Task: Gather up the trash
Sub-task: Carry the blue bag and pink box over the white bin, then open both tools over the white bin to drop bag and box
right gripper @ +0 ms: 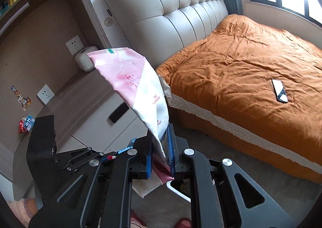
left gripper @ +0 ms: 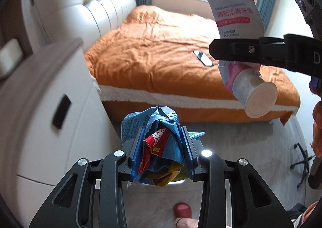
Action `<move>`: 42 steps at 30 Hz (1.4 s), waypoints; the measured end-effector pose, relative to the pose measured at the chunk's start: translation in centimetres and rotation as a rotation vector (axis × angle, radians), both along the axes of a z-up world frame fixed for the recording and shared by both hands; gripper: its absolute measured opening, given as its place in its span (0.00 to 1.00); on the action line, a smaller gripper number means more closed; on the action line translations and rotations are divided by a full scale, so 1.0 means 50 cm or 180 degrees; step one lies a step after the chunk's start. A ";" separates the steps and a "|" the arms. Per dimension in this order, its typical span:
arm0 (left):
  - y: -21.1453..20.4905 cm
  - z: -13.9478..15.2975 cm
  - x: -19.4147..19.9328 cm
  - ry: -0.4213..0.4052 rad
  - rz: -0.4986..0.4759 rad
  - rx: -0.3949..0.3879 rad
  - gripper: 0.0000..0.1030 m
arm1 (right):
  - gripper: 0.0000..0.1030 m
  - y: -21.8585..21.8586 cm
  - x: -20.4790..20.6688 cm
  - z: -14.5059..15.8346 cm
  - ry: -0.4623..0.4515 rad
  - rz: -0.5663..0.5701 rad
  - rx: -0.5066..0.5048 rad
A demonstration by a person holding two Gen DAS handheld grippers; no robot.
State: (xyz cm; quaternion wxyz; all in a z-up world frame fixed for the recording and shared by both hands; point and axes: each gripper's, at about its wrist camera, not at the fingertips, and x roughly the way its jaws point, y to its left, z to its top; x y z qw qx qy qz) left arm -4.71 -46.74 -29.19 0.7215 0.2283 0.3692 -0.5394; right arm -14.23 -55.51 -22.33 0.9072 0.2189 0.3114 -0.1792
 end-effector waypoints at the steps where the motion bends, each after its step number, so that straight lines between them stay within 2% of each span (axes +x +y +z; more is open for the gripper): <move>1: -0.009 -0.027 0.003 0.0023 -0.0015 0.0041 0.34 | 0.14 -0.012 0.005 -0.029 0.0027 0.0001 0.0045; 6: -0.064 -0.195 0.008 0.0161 -0.0141 0.0263 0.34 | 0.14 -0.062 0.041 -0.190 0.0212 0.0074 0.0222; 11: -0.097 -0.341 0.015 0.0243 -0.0293 0.0411 0.34 | 0.14 -0.096 0.080 -0.353 0.0351 0.0173 0.0370; 13: -0.113 -0.386 0.020 0.0249 -0.0347 0.0454 0.38 | 0.15 -0.104 0.096 -0.419 0.0391 0.0194 0.0411; 14: -0.114 -0.409 0.019 0.0238 -0.0373 0.0459 0.41 | 0.20 -0.109 0.101 -0.448 0.0403 0.0183 0.0429; 15: -0.117 -0.443 0.023 0.0232 -0.0416 0.0439 0.56 | 0.32 -0.115 0.103 -0.482 0.0385 0.0163 0.0467; 16: -0.118 -0.461 0.021 0.0238 -0.0430 0.0454 0.92 | 0.75 -0.120 0.106 -0.517 0.0420 0.0171 0.0530; 17: -0.118 -0.487 0.027 0.0257 -0.0423 0.0405 0.95 | 0.97 -0.122 0.105 -0.537 0.0457 0.0129 0.0530; 18: -0.119 -0.505 0.032 0.0260 -0.0410 0.0425 0.95 | 0.96 -0.123 0.099 -0.562 0.0459 0.0014 0.0457; 20: -0.121 -0.547 0.039 0.0210 -0.0410 0.0538 0.95 | 0.96 -0.131 0.091 -0.604 0.0501 0.0002 0.0528; 23: -0.115 -0.569 0.045 0.0143 -0.0396 0.0608 0.95 | 0.96 -0.136 0.085 -0.661 0.0661 -0.0079 0.0597; 25: -0.101 -0.574 0.042 0.0168 -0.0361 0.0602 0.95 | 0.96 -0.138 0.082 -0.670 0.0693 -0.0112 0.0614; 29: -0.100 -0.567 0.063 0.0224 -0.0318 0.0616 0.95 | 0.96 -0.132 0.085 -0.653 0.0747 -0.0126 0.0599; 32: -0.093 -0.535 0.074 0.0244 -0.0286 0.0574 0.95 | 0.96 -0.126 0.089 -0.626 0.0807 -0.0121 0.0588; 38: -0.075 -0.429 0.080 0.0259 -0.0236 0.0406 0.95 | 0.96 -0.104 0.106 -0.518 0.0698 -0.0125 0.0437; 42: -0.057 -0.338 0.091 0.0229 -0.0198 0.0242 0.95 | 0.96 -0.080 0.114 -0.429 0.0595 -0.0110 0.0357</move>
